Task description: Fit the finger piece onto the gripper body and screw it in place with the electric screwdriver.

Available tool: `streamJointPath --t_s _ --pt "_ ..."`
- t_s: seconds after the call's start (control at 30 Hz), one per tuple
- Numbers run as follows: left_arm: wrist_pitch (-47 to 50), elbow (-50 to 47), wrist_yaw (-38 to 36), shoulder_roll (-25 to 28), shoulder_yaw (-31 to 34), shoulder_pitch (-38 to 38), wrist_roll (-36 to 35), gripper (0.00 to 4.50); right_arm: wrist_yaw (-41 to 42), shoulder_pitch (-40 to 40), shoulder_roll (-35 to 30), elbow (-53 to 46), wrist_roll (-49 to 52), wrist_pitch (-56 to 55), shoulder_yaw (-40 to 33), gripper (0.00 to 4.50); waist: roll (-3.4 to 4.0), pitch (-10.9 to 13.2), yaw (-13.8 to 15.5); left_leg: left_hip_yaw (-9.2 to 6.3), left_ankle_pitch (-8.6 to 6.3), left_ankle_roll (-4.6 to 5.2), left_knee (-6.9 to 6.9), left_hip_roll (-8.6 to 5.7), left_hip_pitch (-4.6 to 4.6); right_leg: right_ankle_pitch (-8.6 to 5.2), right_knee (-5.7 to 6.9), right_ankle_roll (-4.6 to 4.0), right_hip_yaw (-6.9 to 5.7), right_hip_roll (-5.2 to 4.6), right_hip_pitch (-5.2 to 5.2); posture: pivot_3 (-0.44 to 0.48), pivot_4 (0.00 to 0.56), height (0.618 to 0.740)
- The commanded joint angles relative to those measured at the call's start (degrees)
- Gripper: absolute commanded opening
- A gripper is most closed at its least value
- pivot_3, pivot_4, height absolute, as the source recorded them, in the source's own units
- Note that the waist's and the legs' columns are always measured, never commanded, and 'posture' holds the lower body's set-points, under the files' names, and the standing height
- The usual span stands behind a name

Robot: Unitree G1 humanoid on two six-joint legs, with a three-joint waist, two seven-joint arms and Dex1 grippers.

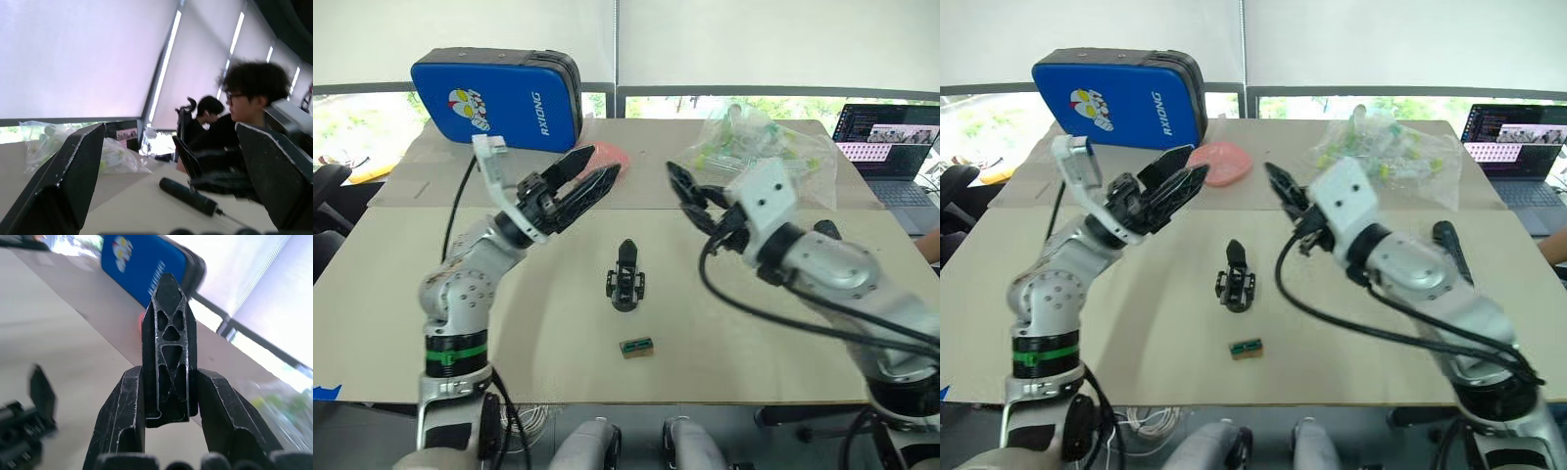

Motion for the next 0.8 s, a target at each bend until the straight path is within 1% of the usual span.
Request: streamJointPath --t_s 0.03,0.13,0.23,0.37,0.5,0.6,0.7,0.8 --pt "-0.5 -1.0 4.3 -4.4 -1.0 -2.3 -1.4 4.50 0.4 -2.9 2.1 0.0 -6.9 -6.7 1.4 1.12 0.00 0.0 0.0 0.00 0.00 0.00 0.02 -0.01 -0.02 0.01 0.00 0.01 0.01 0.01 -0.01 0.000 0.150 0.740" --pt "0.7 -0.9 6.4 -7.2 -0.9 -2.3 -2.8 4.50 1.6 -3.7 4.3 1.2 -10.2 -10.2 2.5 1.12 -0.02 0.0 -0.1 0.00 0.00 0.00 0.04 -0.01 -0.03 0.02 0.00 0.01 -0.01 0.03 -0.03 0.000 0.150 0.740" --pt "1.0 -0.4 6.3 -7.8 -1.5 -2.7 -3.0 4.50 3.1 -4.1 5.6 2.1 -12.5 -11.2 3.2 1.12 -0.02 0.0 -0.3 0.00 0.02 -0.01 0.03 0.01 -0.02 0.02 0.06 0.00 0.04 0.09 -0.07 0.000 0.150 0.740" --pt "1.1 1.9 7.6 -9.3 -0.5 -4.2 -3.8 4.50 5.6 -4.4 6.9 3.1 -15.3 -12.2 4.8 1.12 -0.02 0.0 -0.2 0.00 0.05 -0.06 0.03 0.03 0.00 0.06 0.08 -0.06 0.04 0.14 -0.06 0.000 0.150 0.740" --pt "1.4 2.6 7.0 -9.7 -0.9 -4.7 -4.3 4.50 6.7 -4.5 8.7 3.5 -17.4 -12.4 5.1 1.12 -0.02 0.0 -0.2 0.00 0.08 -0.10 0.03 0.04 0.01 0.08 0.10 -0.10 0.04 0.16 -0.08 0.000 0.150 0.740" --pt "1.3 2.3 6.8 -9.9 -1.3 -4.5 -4.2 4.50 7.2 -4.2 9.5 3.7 -18.6 -12.3 4.7 1.12 -0.02 0.0 -0.2 0.00 0.08 -0.10 0.03 0.04 0.00 0.08 0.10 -0.11 0.05 0.35 -0.08 0.000 0.150 0.740" --pt "1.3 0.8 6.7 -10.1 -2.7 -3.4 -3.6 3.77 7.6 -4.1 10.2 3.8 -19.7 -12.4 4.4 1.12 -0.02 0.0 -0.2 0.00 0.07 -0.10 0.03 0.03 0.00 0.09 0.09 -0.11 0.05 0.37 -0.08 0.000 0.150 0.740" --pt "0.4 -0.4 7.4 -11.1 -2.8 -3.2 -3.9 2.34 8.0 -4.0 10.7 3.7 -20.6 -12.5 4.1 1.12 -0.02 0.0 -0.1 0.00 0.07 -0.10 0.03 0.03 0.00 0.09 0.08 -0.11 0.05 0.37 -0.08 0.000 0.150 0.740"
